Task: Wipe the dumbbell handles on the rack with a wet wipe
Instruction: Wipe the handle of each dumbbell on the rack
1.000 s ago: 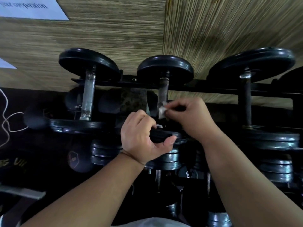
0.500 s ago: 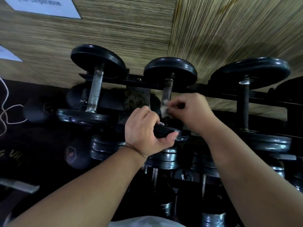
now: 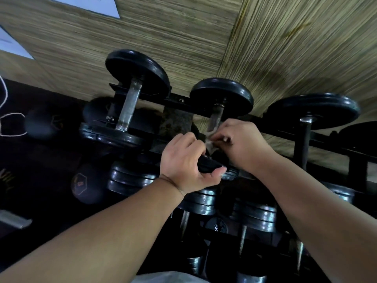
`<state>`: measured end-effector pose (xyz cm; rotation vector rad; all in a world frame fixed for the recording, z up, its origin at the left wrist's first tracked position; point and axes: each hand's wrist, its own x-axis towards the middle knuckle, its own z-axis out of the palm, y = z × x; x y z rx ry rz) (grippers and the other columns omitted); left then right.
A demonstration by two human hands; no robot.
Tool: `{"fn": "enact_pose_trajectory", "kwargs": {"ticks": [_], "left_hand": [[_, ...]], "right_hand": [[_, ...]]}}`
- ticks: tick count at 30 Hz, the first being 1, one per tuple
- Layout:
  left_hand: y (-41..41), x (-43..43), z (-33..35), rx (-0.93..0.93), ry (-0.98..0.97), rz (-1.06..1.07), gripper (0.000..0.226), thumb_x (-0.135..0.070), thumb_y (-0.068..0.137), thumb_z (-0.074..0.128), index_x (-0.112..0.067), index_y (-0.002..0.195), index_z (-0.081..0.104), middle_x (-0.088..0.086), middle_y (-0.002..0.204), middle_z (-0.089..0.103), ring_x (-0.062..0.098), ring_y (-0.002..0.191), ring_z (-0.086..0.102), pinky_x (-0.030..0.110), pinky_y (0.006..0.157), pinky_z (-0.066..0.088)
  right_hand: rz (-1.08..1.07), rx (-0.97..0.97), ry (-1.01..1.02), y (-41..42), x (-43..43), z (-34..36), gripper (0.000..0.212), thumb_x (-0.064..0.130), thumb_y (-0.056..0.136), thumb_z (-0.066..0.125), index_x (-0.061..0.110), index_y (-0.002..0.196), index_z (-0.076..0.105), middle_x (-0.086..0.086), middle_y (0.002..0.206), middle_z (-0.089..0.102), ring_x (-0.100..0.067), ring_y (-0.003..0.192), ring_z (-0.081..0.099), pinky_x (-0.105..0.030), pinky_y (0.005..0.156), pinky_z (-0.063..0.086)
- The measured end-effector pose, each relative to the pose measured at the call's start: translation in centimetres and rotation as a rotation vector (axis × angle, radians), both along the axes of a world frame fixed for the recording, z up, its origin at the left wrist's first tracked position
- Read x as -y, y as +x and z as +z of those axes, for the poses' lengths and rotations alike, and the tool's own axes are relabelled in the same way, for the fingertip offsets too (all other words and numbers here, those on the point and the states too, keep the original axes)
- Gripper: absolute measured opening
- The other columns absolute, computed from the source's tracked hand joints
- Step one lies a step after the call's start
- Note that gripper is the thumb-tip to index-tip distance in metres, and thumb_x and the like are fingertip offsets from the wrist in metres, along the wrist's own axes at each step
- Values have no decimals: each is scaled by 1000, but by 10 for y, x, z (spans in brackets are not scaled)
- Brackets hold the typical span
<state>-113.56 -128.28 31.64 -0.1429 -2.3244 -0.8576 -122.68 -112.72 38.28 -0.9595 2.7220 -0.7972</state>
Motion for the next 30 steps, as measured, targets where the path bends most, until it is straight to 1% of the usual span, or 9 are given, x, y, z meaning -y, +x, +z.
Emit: {"fn": "enact_pose_trajectory", "kwargs": {"ticks": [3, 6, 12, 14, 17, 20, 23, 26, 30], "left_hand": [[0, 0, 3, 1, -6, 6, 60, -65, 79, 64, -7, 66, 56, 4, 68, 49, 22, 59, 45, 28, 60, 34], [0, -1, 3, -6, -19, 17, 61, -66, 79, 64, -7, 67, 57, 5, 69, 49, 22, 60, 45, 25, 62, 32], [1, -1, 4, -31, 6, 20, 68, -71, 88, 54, -6, 66, 58, 6, 69, 48, 23, 61, 43, 26, 63, 31], [1, -1, 3, -32, 12, 23, 64, -68, 85, 60, -6, 66, 58, 6, 70, 48, 23, 62, 43, 25, 66, 28], [1, -1, 2, -30, 17, 13, 59, -64, 77, 68, -7, 67, 60, 4, 70, 48, 21, 62, 42, 23, 67, 27], [1, -1, 1, -33, 13, 17, 59, -64, 76, 68, -7, 67, 60, 5, 70, 48, 22, 61, 42, 24, 66, 28], [0, -1, 1, -50, 11, 21, 61, -66, 81, 64, -6, 67, 58, 6, 70, 48, 23, 61, 42, 26, 62, 31], [0, -1, 2, -45, 26, 17, 66, -70, 85, 57, -7, 66, 59, 5, 69, 48, 22, 60, 43, 27, 60, 33], [0, -1, 1, -32, 17, 11, 69, -72, 87, 53, -7, 66, 60, 5, 69, 49, 22, 60, 45, 29, 58, 36]], "right_hand": [[-20, -103, -9, -19, 9, 10, 3, 10, 85, 76, 7, 85, 77, -5, 95, 67, -22, 83, 67, -35, 76, 55], [-1, -112, 18, -28, 13, 9, 5, 13, 88, 71, 10, 89, 75, -2, 100, 64, -19, 88, 66, -33, 77, 54], [335, 38, 100, -18, 9, 10, 13, 18, 92, 70, 14, 101, 77, 3, 100, 62, -4, 88, 64, -34, 79, 56], [294, -52, 95, -31, 11, 12, 11, 18, 93, 68, 13, 99, 77, 1, 100, 63, -4, 91, 65, -33, 80, 56], [147, -132, 85, -41, 12, 7, 10, 19, 95, 65, 15, 97, 74, 1, 101, 60, -18, 92, 68, -39, 77, 58], [149, -66, 13, -21, 6, 1, 9, 20, 94, 69, 13, 94, 75, 4, 93, 56, -2, 77, 61, -23, 72, 54], [204, 34, 59, -7, 2, 2, 9, 21, 90, 74, 16, 96, 76, 3, 91, 58, -11, 74, 62, -35, 66, 55], [184, -31, 13, -24, 8, 3, 9, 21, 91, 73, 12, 92, 76, 3, 92, 60, -1, 76, 59, -19, 69, 50], [11, -154, 20, -40, 19, -2, 9, 16, 90, 70, 10, 95, 76, -4, 98, 63, -9, 81, 60, -18, 74, 45]]}}
